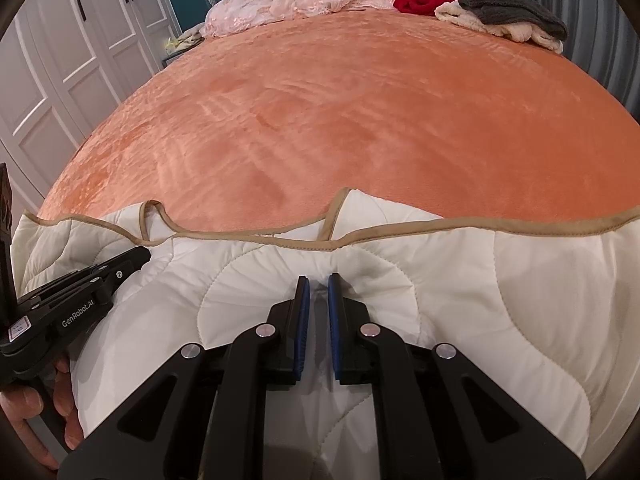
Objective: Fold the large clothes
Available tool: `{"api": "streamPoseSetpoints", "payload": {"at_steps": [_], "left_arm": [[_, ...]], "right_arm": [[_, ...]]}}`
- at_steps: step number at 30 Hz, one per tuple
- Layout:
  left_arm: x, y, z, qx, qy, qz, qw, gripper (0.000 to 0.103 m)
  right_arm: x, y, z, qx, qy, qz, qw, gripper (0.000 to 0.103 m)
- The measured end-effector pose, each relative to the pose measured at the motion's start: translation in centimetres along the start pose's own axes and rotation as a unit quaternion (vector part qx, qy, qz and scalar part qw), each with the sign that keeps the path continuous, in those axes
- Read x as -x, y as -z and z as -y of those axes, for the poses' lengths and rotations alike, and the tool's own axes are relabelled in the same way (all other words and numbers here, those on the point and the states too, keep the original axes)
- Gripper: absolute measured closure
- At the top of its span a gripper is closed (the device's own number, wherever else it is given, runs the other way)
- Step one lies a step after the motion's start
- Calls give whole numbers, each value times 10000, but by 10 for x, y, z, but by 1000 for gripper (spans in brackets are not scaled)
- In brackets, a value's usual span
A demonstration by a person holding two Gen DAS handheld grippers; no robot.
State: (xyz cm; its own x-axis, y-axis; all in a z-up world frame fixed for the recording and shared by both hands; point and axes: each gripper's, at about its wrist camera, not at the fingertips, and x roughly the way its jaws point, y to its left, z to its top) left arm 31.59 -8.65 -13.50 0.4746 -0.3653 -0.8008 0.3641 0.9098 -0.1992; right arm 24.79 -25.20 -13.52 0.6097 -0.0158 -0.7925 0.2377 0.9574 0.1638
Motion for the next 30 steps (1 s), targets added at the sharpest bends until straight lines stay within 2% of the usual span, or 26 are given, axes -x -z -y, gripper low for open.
{"api": "streamPoseSetpoints", "payload": {"at_steps": [7, 11, 13, 15, 17, 21, 24, 27, 30], "left_arm": [[-2, 0, -1, 63, 16, 26, 10000, 97], [4, -5, -5, 203, 151, -53, 9997, 96], [15, -9, -12, 379, 217, -85, 9990, 95], [41, -9, -26, 668, 259, 51, 9974, 95], [74, -3, -47, 917, 441, 257, 9945, 95], [117, 16, -89, 1235, 65, 421, 9914, 95], [125, 34, -120, 1504, 86, 282, 9882, 95], [128, 45, -133, 1543, 105, 259, 9876, 95], [122, 55, -142, 1654, 238, 250, 9856, 95]], "right_arm": [[-2, -1, 3, -111, -101, 31, 9999, 96], [-1, -3, 4, -100, -94, 0, 9999, 95], [7, -8, 0, 10, 92, -60, 9999, 95], [22, -10, -14, 268, 320, 46, 9991, 90], [44, -9, -32, 460, 93, 254, 9986, 90], [62, -4, -83, 739, -540, 258, 9955, 90], [56, -2, -121, 788, -1026, 96, 9916, 90], [41, -2, -148, 845, -1156, -95, 9897, 90], [25, 1, -165, 929, -1031, -211, 9901, 90]]}}
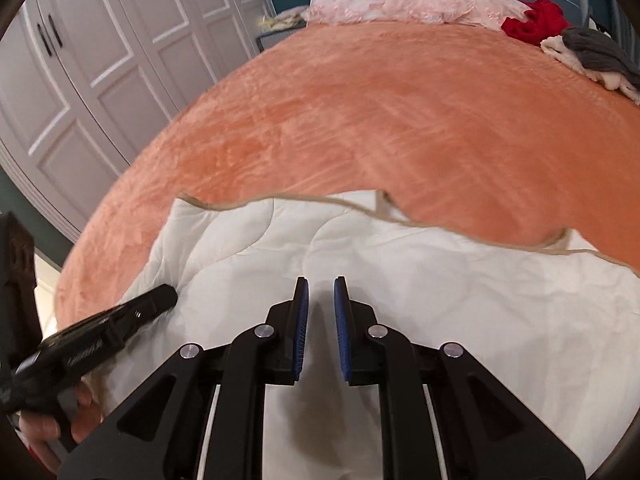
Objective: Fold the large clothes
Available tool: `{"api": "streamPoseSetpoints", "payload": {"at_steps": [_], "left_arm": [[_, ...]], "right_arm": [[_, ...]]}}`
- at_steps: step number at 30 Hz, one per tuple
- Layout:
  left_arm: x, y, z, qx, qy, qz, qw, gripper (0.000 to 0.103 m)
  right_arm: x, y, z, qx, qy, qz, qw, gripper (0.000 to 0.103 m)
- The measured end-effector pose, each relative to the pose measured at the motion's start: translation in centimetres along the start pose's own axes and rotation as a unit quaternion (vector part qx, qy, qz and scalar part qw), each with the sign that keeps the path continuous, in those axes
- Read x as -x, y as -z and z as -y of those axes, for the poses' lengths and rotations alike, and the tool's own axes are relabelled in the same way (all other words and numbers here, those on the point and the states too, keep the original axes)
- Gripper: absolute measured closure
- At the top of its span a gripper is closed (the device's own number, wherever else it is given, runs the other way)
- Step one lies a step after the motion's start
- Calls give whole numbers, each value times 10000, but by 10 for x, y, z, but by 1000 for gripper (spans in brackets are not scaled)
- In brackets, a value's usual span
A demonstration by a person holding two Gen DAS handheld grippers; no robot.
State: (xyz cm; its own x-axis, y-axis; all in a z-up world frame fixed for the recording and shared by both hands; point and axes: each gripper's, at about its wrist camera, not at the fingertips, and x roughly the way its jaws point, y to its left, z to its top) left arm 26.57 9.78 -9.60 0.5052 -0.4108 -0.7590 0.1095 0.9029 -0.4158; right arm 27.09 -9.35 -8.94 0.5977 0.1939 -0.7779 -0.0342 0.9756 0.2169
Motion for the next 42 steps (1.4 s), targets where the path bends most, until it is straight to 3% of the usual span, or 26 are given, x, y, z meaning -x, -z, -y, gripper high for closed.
{"api": "streamPoseSetpoints", "payload": {"at_steps": [5, 13, 16, 18, 24, 29, 32, 33, 35, 36, 37, 39, 42], "left_arm": [[-11, 11, -11, 155, 156, 92, 9997, 96], [-13, 12, -5, -101, -24, 151, 9998, 96], [6, 10, 9, -338, -223, 141, 9991, 97], [27, 14, 23, -547, -59, 228, 9982, 97], [44, 56, 85, -1256, 87, 72, 9920, 97], [53, 86, 92, -959, 362, -134, 9946, 97], [75, 97, 75, -694, 336, -84, 9970, 97], [83, 98, 67, -580, 275, -63, 9979, 95], [96, 99, 52, -371, 165, -22, 9992, 76], [103, 98, 42, -255, 32, 28, 9997, 55], [113, 98, 29, -76, -199, 159, 9996, 44], [120, 98, 13, 118, -315, 249, 9991, 41], [112, 96, -15, 661, -214, -28, 9976, 40]], "right_arm": [[-26, 4, 0, -85, 181, -174, 9996, 92], [-33, 6, 6, -213, 281, -158, 9993, 94], [6, 11, 8, -320, 357, 196, 9987, 91], [40, 26, 14, -344, 520, 348, 9975, 91], [104, 86, 40, -473, 1187, 198, 9916, 90], [118, 116, 52, -754, 1018, 1, 9919, 89], [122, 124, 47, -753, 923, 14, 9929, 89], [123, 125, 45, -749, 898, 24, 9931, 89], [120, 125, 39, -791, 757, 22, 9940, 89], [117, 123, 38, -815, 693, 11, 9943, 89], [115, 122, 36, -838, 638, 14, 9944, 89], [109, 120, 30, -837, 559, -11, 9949, 89], [99, 121, 25, -826, 513, -118, 9952, 89]]}}
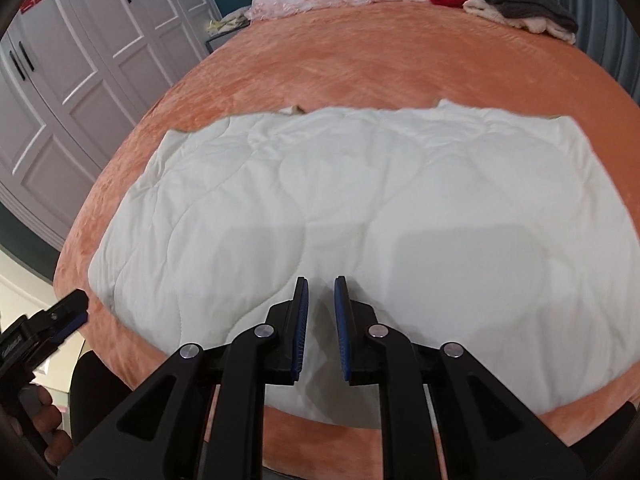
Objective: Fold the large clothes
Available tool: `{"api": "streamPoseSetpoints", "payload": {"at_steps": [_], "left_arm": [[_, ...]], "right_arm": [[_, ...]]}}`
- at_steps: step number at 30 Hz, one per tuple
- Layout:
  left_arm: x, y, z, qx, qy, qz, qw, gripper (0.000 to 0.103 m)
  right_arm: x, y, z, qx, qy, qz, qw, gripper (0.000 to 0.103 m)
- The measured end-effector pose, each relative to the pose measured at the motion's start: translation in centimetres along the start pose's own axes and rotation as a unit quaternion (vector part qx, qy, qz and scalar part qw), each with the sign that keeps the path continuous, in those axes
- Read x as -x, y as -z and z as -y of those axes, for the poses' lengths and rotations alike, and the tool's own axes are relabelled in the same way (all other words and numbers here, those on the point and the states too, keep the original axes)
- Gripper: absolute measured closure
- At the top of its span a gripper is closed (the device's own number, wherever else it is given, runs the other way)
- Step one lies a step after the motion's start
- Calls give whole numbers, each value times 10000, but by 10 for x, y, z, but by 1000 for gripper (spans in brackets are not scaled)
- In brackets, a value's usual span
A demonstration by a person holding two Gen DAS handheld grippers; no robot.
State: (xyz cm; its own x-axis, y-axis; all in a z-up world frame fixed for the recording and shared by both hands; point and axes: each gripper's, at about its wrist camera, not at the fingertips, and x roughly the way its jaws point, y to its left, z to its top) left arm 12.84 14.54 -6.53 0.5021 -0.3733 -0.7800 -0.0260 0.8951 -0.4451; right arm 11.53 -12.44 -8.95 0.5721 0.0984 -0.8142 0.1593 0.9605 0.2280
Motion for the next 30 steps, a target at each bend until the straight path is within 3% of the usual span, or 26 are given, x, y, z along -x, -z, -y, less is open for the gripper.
{"api": "streamPoseSetpoints", "payload": {"at_steps": [2, 8, 12, 18, 20, 22, 24, 27, 30], "left_arm": [[-13, -2, -17, 507, 208, -187, 9983, 40], [-46, -8, -31, 1227, 577, -493, 9895, 40], [-59, -16, -24, 1334, 766, -446, 9871, 37], [-71, -26, -10, 1329, 726, -400, 9877, 31], [-66, -27, -6, 1307, 688, -340, 9885, 38], [-57, -30, 1, 1150, 638, -172, 9912, 68], [-44, -32, 8, 925, 649, -3, 9936, 83], [-13, -34, 16, 688, 946, 223, 9929, 88], [16, -34, 25, 386, 985, 439, 9934, 89]], "right_arm": [[-7, 2, -3, 47, 81, -46, 9999, 89], [-14, 7, -5, 252, 232, -117, 9993, 91], [-19, 10, -9, 459, 348, -149, 9982, 91], [-25, 11, -7, 456, 362, -176, 9981, 91], [-24, 12, -7, 436, 365, -175, 9982, 91], [-24, 12, -7, 436, 372, -181, 9982, 91], [-22, 11, -8, 424, 365, -202, 9982, 91], [-16, 11, -10, 436, 304, -256, 9983, 91], [-4, 15, -13, 461, 129, -300, 9984, 91]]}}
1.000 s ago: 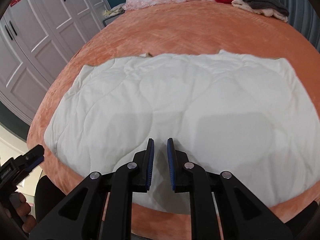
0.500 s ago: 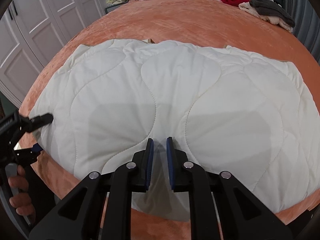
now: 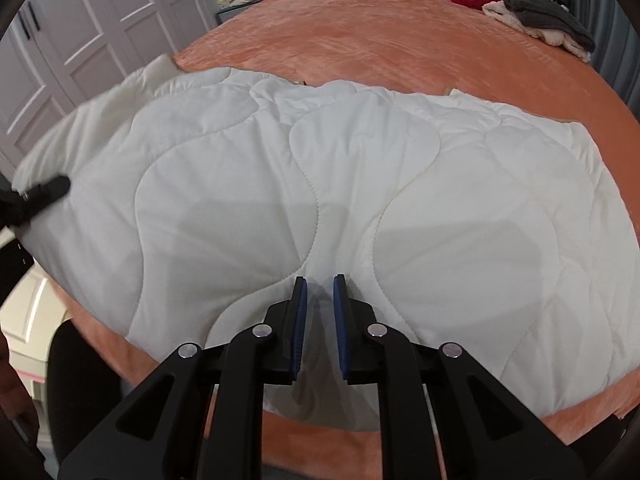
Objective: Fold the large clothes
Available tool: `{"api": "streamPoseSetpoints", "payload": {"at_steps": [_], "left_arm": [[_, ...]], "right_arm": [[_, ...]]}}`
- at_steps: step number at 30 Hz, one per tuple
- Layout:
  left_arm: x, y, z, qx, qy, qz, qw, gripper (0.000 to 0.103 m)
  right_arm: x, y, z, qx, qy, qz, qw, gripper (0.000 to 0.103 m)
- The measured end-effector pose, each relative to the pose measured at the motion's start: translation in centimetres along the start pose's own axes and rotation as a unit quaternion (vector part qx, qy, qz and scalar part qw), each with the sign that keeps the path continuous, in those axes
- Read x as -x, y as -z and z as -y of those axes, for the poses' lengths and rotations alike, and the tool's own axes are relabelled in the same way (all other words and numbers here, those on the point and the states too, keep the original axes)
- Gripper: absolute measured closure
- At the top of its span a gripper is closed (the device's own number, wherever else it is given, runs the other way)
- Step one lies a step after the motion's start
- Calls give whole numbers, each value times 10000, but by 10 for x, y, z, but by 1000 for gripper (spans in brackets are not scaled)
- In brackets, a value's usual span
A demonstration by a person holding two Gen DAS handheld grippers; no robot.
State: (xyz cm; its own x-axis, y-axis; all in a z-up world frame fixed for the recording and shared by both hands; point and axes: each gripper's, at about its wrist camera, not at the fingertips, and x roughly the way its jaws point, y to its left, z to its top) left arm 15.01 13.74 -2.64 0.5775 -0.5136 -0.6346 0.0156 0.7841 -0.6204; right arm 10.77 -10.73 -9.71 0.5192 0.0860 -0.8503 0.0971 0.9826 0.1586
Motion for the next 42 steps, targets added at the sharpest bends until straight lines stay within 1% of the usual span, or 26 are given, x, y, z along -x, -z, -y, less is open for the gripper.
{"api": "streamPoseSetpoints", "payload": {"at_steps": [2, 5, 6, 8, 10, 12, 14, 16, 19, 20, 21, 24, 25, 26, 28, 29, 30, 31, 33, 36, 38, 42], "left_arm": [[15, -2, 7, -178, -59, 156, 9997, 89], [37, -8, 12, -428, -178, 358, 9983, 89], [40, -10, 13, -487, -217, 370, 9979, 89], [45, -10, 16, -624, -275, 348, 9971, 89], [44, -5, 24, -825, -360, 328, 9954, 89], [46, -1, 36, -1084, -443, 417, 9922, 89], [50, 1, 51, -1351, -397, 506, 9887, 89], [52, 3, 62, -1555, -331, 527, 9859, 90], [50, 7, 83, -1848, -294, 564, 9807, 90], [49, 10, 91, -1965, -282, 568, 9784, 90], [47, 12, 97, -2048, -261, 560, 9769, 90], [44, 24, 124, -2420, -166, 508, 9688, 90], [42, 30, 135, -2590, -134, 481, 9646, 90], [41, 35, 144, -2719, -92, 451, 9612, 90], [36, 42, 156, -2863, -8, 373, 9574, 90], [33, 47, 161, -2915, 36, 318, 9560, 90], [29, 51, 166, -2961, 74, 263, 9548, 90], [25, 56, 171, -3011, 109, 202, 9533, 90], [16, 65, 179, -3102, 147, 75, 9505, 90], [-1, 82, 193, -3329, 94, -194, 9427, 90], [-10, 90, 200, -3429, 28, -370, 9386, 89], [-29, 107, 209, -3458, -130, -793, 9349, 89]], "right_arm": [[8, 5, -5, -32, -239, -63, 9997, 91], [15, 14, -16, 54, -454, -117, 9989, 91], [14, 18, -21, 111, -522, -151, 9985, 91], [6, 25, -32, 236, -539, -222, 9980, 91], [0, 26, -38, 330, -435, -255, 9982, 91], [8, 23, -39, 312, -439, -228, 9983, 89], [28, 21, -30, 181, -566, -31, 9982, 88], [39, 21, -19, 127, -598, -3, 9981, 88], [30, 29, -7, 127, -811, -278, 9962, 88], [24, 32, -6, 153, -944, -337, 9948, 88], [19, 34, -5, 142, -1075, -343, 9935, 88], [22, 35, -1, -9, -1214, -298, 9922, 88], [26, 35, 2, -32, -1246, -262, 9919, 88], [35, 35, 5, 1, -1218, -190, 9924, 88], [53, 36, 13, 78, -1022, -48, 9947, 87], [63, 38, 20, 62, -909, 39, 9958, 85], [70, 40, 28, 11, -842, 101, 9964, 80], [82, 42, 41, -117, -744, 192, 9970, 77], [96, 45, 62, -343, -619, 294, 9971, 77], [113, 48, 88, -630, -425, 426, 9962, 77], [120, 51, 97, -715, -276, 477, 9959, 77], [127, 51, 118, -810, -42, 524, 9953, 77]]}}
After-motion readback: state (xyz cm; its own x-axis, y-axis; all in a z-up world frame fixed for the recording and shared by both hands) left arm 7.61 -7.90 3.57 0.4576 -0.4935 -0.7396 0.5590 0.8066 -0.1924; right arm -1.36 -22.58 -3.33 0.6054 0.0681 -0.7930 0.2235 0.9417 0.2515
